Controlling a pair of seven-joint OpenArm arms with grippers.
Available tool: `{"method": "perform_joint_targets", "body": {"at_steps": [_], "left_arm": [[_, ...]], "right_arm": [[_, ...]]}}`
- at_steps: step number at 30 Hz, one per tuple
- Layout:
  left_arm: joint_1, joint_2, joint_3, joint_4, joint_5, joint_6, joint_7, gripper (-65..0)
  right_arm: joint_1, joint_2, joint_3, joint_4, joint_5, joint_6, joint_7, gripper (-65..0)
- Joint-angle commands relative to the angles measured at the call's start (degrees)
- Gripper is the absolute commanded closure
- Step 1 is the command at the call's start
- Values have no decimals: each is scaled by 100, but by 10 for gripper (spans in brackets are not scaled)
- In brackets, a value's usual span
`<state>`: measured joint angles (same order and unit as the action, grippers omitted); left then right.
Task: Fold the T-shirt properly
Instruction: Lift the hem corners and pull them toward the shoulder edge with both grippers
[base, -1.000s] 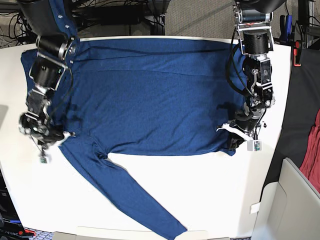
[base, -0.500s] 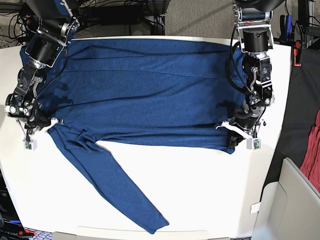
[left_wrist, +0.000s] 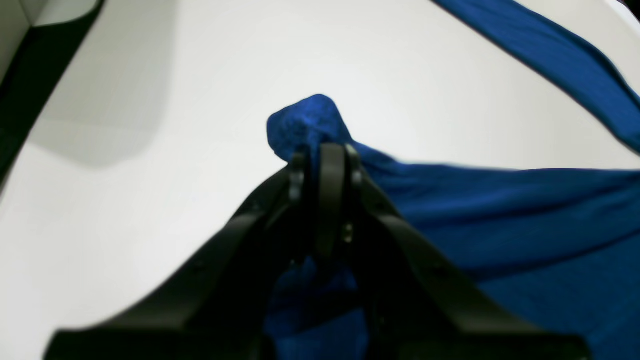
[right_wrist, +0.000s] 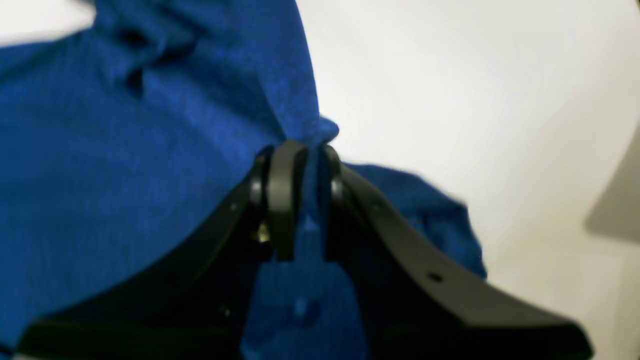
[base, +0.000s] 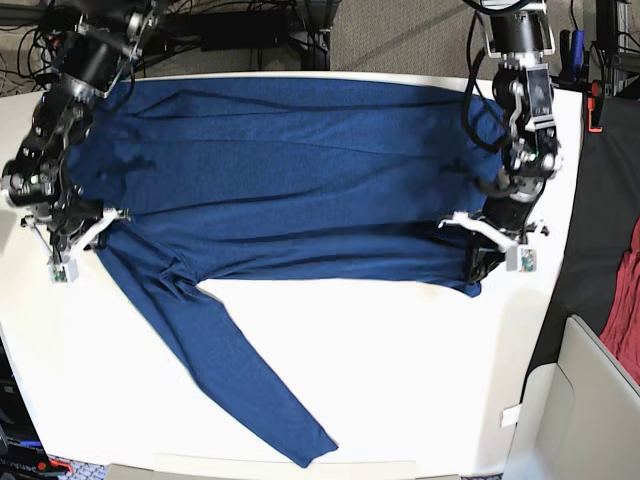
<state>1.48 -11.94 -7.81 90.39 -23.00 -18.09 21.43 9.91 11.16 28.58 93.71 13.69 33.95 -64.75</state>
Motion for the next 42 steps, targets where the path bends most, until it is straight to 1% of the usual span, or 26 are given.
{"method": "perform_joint_targets", "body": {"at_steps": [1,3,6,11,14,18,20,22,25,27,29,31,33,38,42], "left_arm": [[-11,-93,-137,231,-42,11,-29,0],[165,-85,-296,442,-51,11,50,0],[411,-85,-507,776,-51,11,77,0],[929,-85,-586,1295,-60,2,77,0],[1263,-85,-577,1524,-60,2,77,0],[1387,-58,-524,1497,-60,2,68,0],[1369,65,-524,1489,-60,2,77,0],[1351,126,-515,1497,-60,2,77,0],[1167,162,-480,1497,-60,2,191,0],[1132,162,-480,1497,-60,2,296,0],[1123,162,-480,1497,-60,2,296,0],[1123,162,-480,1497,-60,2,305,0],[1123,170,-480,1497,-60,2,314,0],[1123,170,-489,1497,-60,2,314,0],[1123,170,-515,1497,-60,2,314,0]], "right_arm": [[-11,84,118,295,138,90,80,-65],[-248,84,329,585,332,152,-17,-65],[-626,84,654,901,736,152,-52,-65],[-1163,93,1120,1200,1413,152,-52,-65],[-1391,93,1155,1376,1501,152,-52,-65],[-1321,93,1155,1376,1483,108,-8,-68],[-1092,84,1111,1376,1308,99,-8,-71],[-776,84,971,1306,833,99,-8,-105],[-178,84,338,893,-55,99,-8,-198],[174,84,-154,444,-530,99,0,-249],[481,84,-629,5,-873,108,0,-275],[745,84,-1051,-391,-1005,143,9,-281],[991,84,-1324,-769,-1022,143,88,-282],[1510,84,-1570,-1754,-1040,99,370,-282],[1738,84,-1675,-2132,-1040,46,414,-281]]}}
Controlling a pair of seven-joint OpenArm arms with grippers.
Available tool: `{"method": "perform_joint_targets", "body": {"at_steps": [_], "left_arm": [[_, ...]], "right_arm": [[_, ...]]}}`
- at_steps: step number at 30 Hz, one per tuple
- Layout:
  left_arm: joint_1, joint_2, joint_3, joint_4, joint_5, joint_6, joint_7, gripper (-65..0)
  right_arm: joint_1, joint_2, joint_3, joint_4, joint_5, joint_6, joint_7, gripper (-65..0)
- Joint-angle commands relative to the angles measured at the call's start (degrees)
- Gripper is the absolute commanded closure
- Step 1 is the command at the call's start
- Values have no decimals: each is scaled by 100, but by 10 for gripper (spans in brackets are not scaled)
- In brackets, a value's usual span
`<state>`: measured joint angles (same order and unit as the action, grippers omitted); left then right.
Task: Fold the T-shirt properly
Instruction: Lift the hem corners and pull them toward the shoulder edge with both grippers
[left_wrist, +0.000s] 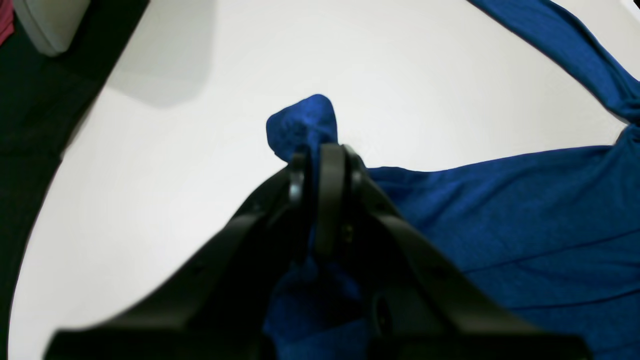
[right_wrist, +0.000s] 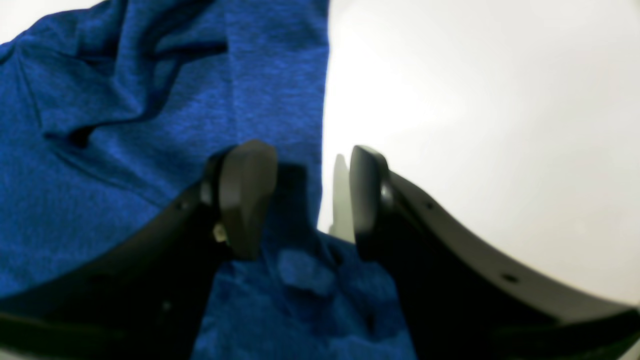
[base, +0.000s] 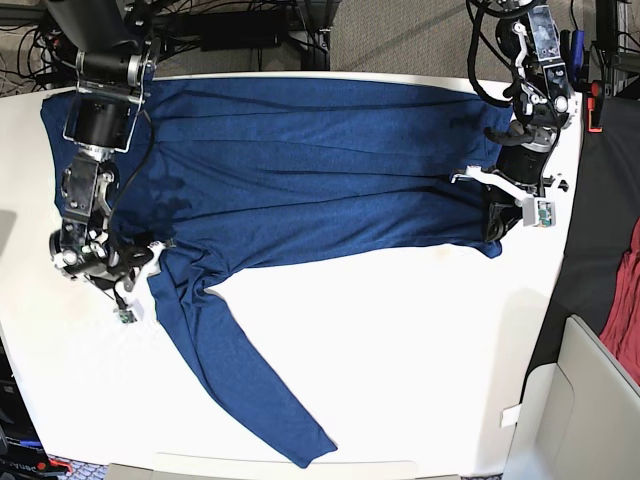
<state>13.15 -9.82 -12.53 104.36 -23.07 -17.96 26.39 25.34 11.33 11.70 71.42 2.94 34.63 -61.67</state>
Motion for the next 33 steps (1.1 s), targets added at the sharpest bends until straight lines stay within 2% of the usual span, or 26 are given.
{"method": "perform_joint_targets", "body": {"at_steps": [1,8,15,17,20,22,26,33], "left_arm": [[-44,-42,-43,101,-53,-11,-182,0],[-44,-42,-17,118,-53,-11,-182,0],[-53,-42,-17,118,-53,-11,-182,0],[-53,-42,-17,118,-53,-11,-182,0],[-53,-42,-17,118,-53,-11,-182,0],[-53,-42,-17,118,-53,-11,-182,0],[-53,-42,-34,118,-53,-11,-182,0],[-53,-42,-43,145,-53,-11,-182,0]], "right_arm": [[222,67,12,63,36,-109,114,-281],[257,58,-146,-491,36,-584,457,-280],[248,58,-155,-790,36,-628,457,-274],[239,58,-129,-773,36,-628,431,-232],[231,58,-102,-755,62,-637,422,-94],[231,58,-102,-720,71,-628,422,-25],[20,58,-102,-148,168,-610,431,-16],[-526,119,-41,915,1266,-610,413,-16]]}}
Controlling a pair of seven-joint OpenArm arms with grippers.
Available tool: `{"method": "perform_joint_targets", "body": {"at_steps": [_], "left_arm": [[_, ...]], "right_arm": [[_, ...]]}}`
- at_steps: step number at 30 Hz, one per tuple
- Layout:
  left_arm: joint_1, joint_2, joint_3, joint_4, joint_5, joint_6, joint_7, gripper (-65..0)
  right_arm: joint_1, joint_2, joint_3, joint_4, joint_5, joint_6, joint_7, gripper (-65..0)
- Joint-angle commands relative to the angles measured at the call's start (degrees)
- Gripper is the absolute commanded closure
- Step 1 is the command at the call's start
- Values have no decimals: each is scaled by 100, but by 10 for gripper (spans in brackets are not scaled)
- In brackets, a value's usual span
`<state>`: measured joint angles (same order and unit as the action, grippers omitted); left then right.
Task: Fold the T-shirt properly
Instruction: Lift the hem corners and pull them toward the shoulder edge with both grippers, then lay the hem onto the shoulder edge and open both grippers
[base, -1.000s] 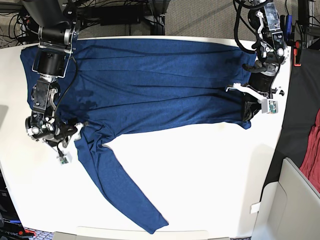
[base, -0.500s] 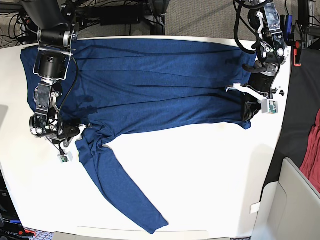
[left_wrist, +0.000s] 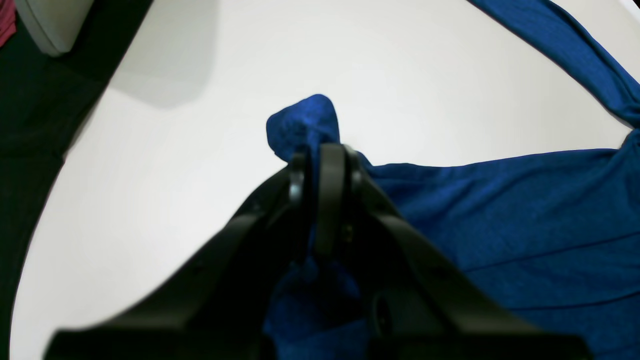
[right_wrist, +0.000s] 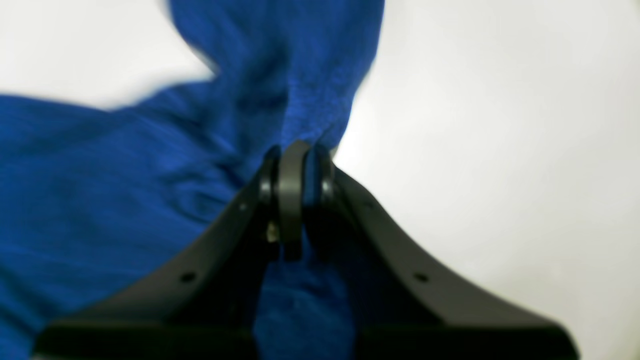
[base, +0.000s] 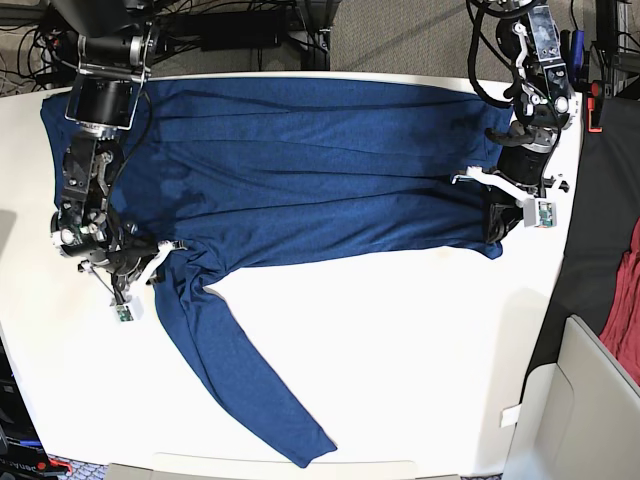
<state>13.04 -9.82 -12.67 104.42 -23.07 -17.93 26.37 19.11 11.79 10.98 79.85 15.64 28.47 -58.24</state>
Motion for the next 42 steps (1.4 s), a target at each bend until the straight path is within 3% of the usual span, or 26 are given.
{"method": "perform_joint_targets", "body": {"at_steps": [1,8,13,22,32,42], "left_arm": [[-42,-42,-39,138,-53,-13,-180,0],[2,-59,-48,208,-53,-13,-224,0],[116,-68,-56,525,-53,-13,-224,0],[459,-77,-56,868,-53,-13,-224,0],[872,-77,-56,956,-53,-13,-224,0],[1153,-86,-56,912,-53,-13,-171,0]], "right_arm": [[-26,74,190,177,181,15,17,-16],[-755,126,1007,801,1289,15,-291,-16],[-1300,285,1253,1346,1825,23,-422,-16],[-2162,285,1957,2120,2713,23,-458,-16],[-2733,513,2651,2410,3786,23,-589,-16],[-2971,654,3029,2595,3944,340,-783,-16]]}}
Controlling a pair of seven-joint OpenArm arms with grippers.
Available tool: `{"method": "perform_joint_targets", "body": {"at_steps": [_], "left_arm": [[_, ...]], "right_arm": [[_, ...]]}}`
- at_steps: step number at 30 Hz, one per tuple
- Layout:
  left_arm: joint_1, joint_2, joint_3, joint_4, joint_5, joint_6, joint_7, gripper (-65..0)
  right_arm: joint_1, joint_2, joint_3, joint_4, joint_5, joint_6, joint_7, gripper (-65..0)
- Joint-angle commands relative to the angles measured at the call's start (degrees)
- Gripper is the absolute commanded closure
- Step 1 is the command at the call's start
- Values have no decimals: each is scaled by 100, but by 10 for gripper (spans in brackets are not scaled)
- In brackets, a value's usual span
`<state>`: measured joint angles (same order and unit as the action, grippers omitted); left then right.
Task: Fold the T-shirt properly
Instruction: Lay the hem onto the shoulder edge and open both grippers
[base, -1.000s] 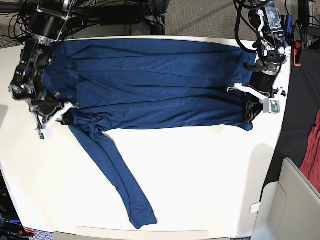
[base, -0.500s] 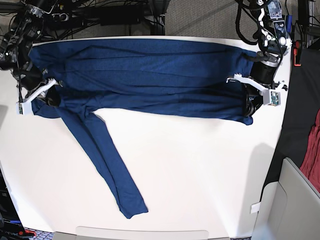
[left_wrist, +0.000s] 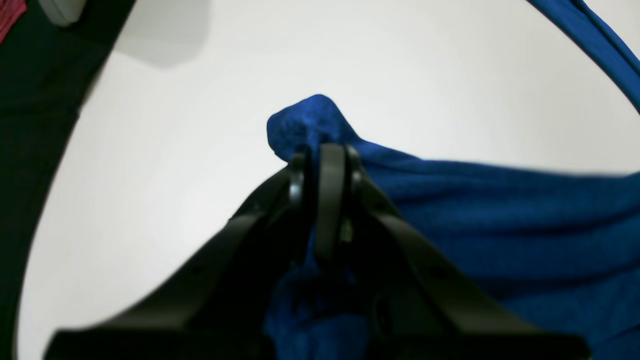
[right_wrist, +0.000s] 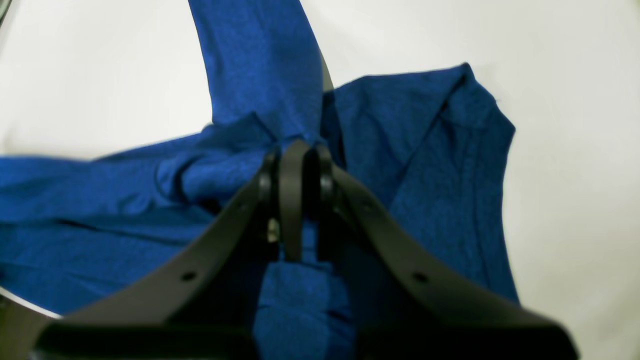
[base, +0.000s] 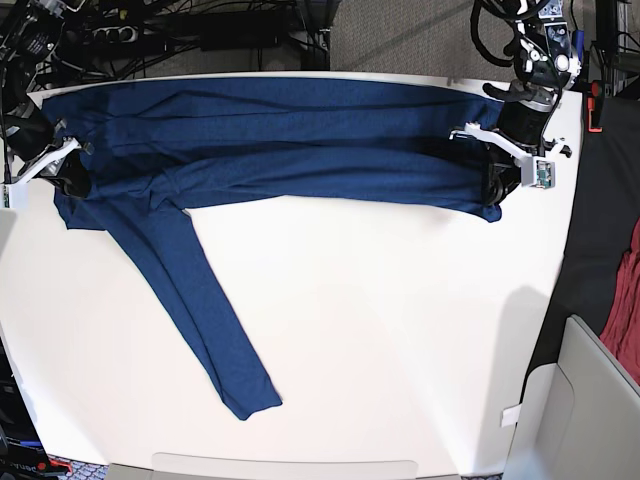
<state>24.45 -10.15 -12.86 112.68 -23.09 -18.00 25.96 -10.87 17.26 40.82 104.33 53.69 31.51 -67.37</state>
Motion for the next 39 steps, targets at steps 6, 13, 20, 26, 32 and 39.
{"method": "perform_joint_targets", "body": {"at_steps": [6,13,20,26,32,39], "left_arm": [[-14,-62,25,-55,-34,-15,380,0],[-260,-62,7,-539,-34,-15,899,0],[-453,-62,7,-855,-25,-24,899,0],[-453,-62,-19,-855,-25,-24,943,-1],[-445,-62,-19,-855,-25,-24,952,-3],[-410,-70,-19,-838,-25,-24,961,-111]], "right_arm": [[-148,107,37,314,139,36,131,-16],[-359,107,37,525,130,36,131,-16],[-438,143,46,525,-28,36,131,-17],[-464,186,46,525,-231,27,131,-84],[-447,178,54,525,-231,19,131,-208],[-139,125,327,472,-222,19,175,-208]]}}
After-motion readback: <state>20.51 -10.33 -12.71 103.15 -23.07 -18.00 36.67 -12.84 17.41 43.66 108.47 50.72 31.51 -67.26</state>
